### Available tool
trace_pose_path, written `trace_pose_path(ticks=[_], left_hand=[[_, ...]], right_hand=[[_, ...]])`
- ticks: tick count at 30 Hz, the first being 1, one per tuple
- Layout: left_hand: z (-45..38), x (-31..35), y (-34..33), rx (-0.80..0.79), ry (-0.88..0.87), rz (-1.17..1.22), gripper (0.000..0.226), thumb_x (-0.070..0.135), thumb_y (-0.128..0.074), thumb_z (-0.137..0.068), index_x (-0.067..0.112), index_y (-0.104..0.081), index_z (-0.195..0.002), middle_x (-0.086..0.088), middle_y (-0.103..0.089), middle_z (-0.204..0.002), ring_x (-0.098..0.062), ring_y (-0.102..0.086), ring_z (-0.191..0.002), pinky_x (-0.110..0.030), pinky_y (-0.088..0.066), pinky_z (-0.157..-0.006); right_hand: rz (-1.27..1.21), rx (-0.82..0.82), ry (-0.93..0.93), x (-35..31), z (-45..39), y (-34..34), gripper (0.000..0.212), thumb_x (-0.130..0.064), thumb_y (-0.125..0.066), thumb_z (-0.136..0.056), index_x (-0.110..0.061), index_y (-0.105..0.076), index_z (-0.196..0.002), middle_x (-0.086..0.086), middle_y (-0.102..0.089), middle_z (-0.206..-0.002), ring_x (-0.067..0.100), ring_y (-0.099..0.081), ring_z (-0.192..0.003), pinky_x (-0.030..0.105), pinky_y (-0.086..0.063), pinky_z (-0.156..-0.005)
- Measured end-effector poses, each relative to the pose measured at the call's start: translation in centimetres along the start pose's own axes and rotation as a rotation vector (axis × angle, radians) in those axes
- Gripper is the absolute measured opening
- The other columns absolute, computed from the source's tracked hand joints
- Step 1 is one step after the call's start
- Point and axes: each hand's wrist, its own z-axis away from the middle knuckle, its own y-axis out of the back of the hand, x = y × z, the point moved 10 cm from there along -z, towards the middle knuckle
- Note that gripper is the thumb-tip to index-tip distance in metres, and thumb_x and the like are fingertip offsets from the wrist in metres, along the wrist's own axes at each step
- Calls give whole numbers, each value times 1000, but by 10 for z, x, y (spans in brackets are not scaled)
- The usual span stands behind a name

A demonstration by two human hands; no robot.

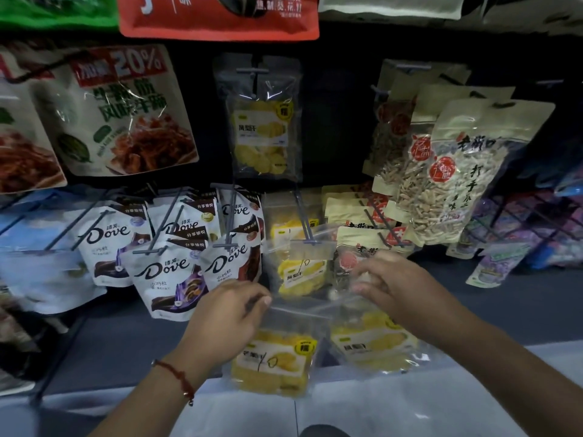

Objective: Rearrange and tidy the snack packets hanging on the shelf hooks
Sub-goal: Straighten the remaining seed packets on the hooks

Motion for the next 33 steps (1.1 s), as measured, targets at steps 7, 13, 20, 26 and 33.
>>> trace_pose_path(ticks=[7, 13, 20, 26, 33], left_hand=[[2, 8, 22, 101, -49, 28, 32, 49, -41, -92, 32, -69, -89, 23, -63, -80, 1, -54, -81, -27, -47, -68], [6, 12, 46, 251, -33, 11, 27, 44, -45, -91, 31, -68, -85, 22, -62, -80, 0, -53, -81, -26, -49, -66], [10, 14, 54, 250, -40, 16, 28, 47, -43, -93, 33, -67, -89, 29, -53, -80, 4, -49, -83, -14, -41, -67], [14, 12, 61, 268, -45, 39, 26, 45, -45, -94, 33, -67, -89, 26, -58, -80, 4, -50, -84, -20, -45, -66], [16, 3, 70, 284, -18, 25, 22, 41, -47, -94, 34, -66, -86, 24, -60, -81, 4, -51, -87, -13, -40, -68]], right_hand=[[22, 132, 154, -40, -6, 70, 7, -35, -66, -88, -36, -69, -82, -14, -54, -80, 3, -55, -80, 22, -42, -63], [-212, 351, 238, -94, -53, 122, 16, -31, -68, -87, -28, -67, -72, -9, -58, -83, 6, -58, -79, 21, -45, -67], [-439, 456, 278, -126, -129, 115, 18, -25, -70, -87, -16, -69, -72, -1, -57, -80, 4, -54, -72, 15, -40, -67], [-658, 564, 164, -117, -168, 114, 21, -25, -72, -86, -24, -66, -66, -10, -62, -66, -1, -54, -61, 20, -41, -62], [-560, 574, 168, -116, -179, 125, 33, -32, -72, -85, -3, -66, -69, -2, -55, -61, 4, -46, -55, 27, -36, -54]])
